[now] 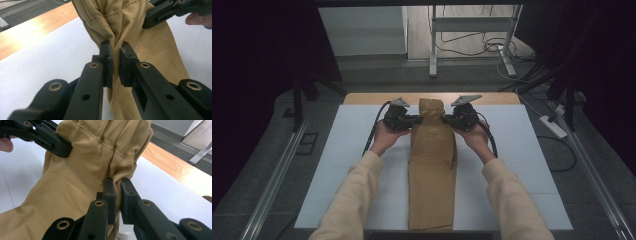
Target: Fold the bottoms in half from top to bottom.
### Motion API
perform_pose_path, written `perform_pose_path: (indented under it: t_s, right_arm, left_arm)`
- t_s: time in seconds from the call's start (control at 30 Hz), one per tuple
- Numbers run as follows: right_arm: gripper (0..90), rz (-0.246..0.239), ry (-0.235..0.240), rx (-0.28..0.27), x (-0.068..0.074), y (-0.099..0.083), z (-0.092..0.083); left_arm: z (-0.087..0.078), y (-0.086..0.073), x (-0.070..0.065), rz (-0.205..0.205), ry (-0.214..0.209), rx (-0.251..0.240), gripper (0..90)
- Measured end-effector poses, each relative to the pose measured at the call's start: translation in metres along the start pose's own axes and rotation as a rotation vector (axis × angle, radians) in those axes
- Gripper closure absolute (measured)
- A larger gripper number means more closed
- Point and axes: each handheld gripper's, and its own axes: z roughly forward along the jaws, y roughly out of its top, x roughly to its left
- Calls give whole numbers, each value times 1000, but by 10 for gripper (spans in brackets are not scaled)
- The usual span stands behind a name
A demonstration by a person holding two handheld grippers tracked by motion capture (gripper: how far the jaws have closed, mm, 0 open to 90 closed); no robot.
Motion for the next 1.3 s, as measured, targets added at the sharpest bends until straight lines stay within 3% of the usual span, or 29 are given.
perform_pose_path:
  t_s: [1.3]
  right_arm:
    - [836,27,63,-33,17,-20,-13]
  left_arm:
    - [-12,-19,-22,15,-33,-20,822]
